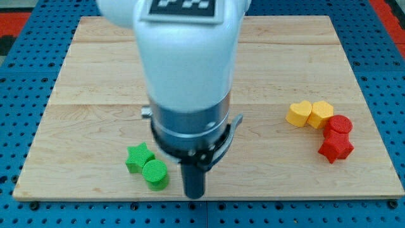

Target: Push the green circle to the top left

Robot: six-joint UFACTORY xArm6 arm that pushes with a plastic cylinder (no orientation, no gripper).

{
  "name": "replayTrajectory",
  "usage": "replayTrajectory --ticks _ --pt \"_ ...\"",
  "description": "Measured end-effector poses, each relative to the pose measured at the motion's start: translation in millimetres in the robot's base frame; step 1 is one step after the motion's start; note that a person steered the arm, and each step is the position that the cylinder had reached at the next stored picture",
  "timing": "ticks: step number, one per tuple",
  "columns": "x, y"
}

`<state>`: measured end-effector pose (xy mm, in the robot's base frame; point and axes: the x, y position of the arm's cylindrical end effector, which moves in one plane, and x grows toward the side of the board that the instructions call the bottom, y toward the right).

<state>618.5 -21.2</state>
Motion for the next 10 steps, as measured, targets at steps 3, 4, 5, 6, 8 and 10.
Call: replayTrajectory --ticks 3,4,5,6,8,10 --pt "-0.3 -22.7" --pt "-9.7 -44.6" --pt "-30.4 -47.6" --pt "-50.0 -47.6" --pt "-78.5 -131.5" --pt "-127.6 -149.2"
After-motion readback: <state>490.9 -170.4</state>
